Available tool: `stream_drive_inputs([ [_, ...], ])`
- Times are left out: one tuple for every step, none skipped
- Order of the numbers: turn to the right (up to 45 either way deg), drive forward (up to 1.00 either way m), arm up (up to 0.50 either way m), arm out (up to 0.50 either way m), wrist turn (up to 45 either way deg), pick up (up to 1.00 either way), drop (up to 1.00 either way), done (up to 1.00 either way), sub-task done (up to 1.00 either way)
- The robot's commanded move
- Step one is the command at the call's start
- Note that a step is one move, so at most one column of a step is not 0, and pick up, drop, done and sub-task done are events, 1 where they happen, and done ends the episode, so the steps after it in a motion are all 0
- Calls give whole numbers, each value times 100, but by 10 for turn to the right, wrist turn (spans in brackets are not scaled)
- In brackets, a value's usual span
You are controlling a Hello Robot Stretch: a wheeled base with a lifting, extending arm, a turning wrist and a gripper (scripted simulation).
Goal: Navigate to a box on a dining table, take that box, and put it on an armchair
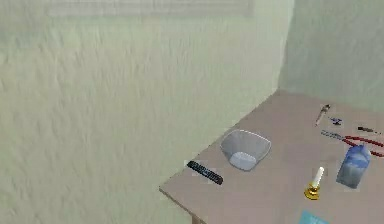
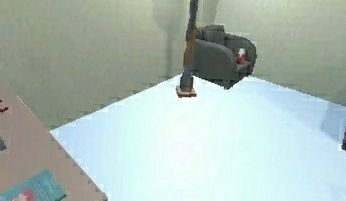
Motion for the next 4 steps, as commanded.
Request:
stream_drive_inputs([
  [450,0,0,0,0,0,0,0,0],
  [450,0,0,0,0,0,0,0,0],
  [90,0,0,0,0,0,0,0,0],
  [0,45,0,0,0,0,0,0,0],
])
